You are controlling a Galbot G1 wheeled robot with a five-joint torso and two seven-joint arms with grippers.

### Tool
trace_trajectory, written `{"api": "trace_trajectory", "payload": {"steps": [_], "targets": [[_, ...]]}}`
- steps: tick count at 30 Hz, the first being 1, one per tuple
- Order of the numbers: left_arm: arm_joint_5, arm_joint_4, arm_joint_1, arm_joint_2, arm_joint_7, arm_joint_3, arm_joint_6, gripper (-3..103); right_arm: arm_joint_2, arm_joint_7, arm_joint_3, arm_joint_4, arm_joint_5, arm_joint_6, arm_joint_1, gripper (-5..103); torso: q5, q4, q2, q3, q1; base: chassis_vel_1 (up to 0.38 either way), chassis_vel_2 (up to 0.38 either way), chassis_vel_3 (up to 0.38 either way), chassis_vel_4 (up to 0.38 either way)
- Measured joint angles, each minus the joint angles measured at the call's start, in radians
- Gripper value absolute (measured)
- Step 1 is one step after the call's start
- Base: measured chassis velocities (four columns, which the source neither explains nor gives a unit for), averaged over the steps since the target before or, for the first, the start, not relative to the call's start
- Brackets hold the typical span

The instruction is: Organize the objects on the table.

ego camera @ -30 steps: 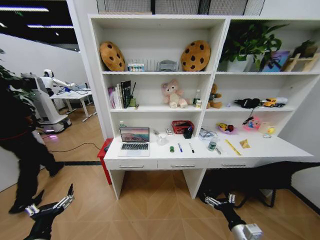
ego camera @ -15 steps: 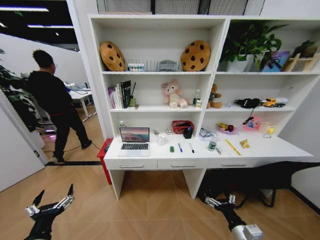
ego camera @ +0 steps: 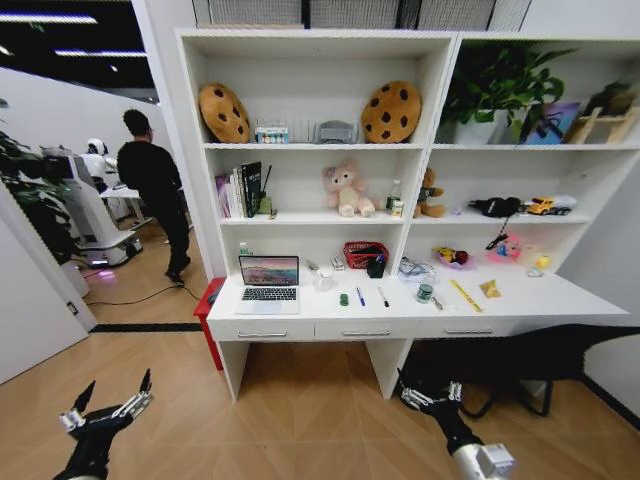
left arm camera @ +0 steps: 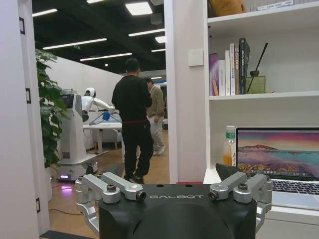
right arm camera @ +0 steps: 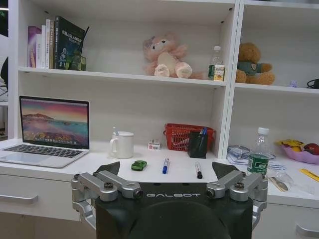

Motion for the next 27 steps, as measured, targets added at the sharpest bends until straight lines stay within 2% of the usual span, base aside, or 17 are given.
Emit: {"api": "trace_trajectory", "payload": {"steps": [10, 13, 15, 27], "targets": [[-0.039, 0.039, -0.02, 0.041, 0.001, -0.005, 0.001, 100, 0.006, 0.001, 0.015, 0.015, 0.003, -0.007, 0.028, 100, -0.0005, -0.0001, 0.0, 0.0, 0.001, -0.171, 0.175, 0.175, -0.18], [-0.054, 0.048, -0.029, 0.047, -0.002, -0.007, 0.004, 100, 0.005, 0.001, 0.022, 0.02, 0.017, -0.012, 0.036, 100, 0.0005, 0.0, 0.0, 0.0, 0.001, -0.165, 0.17, 0.166, -0.164], [-0.065, 0.059, -0.031, 0.054, -0.002, -0.013, 0.006, 100, 0.007, 0.002, 0.03, 0.022, 0.025, -0.012, 0.038, 100, -0.0003, -0.0001, 0.0, 0.0, 0.001, -0.142, 0.148, 0.167, -0.146], [-0.062, 0.06, -0.044, 0.059, -0.009, 0.002, 0.02, 100, 0.032, 0.004, 0.034, 0.027, 0.031, -0.012, 0.041, 100, -0.0003, -0.0002, 0.0, 0.0, 0.0, -0.144, 0.154, 0.15, -0.151]]}}
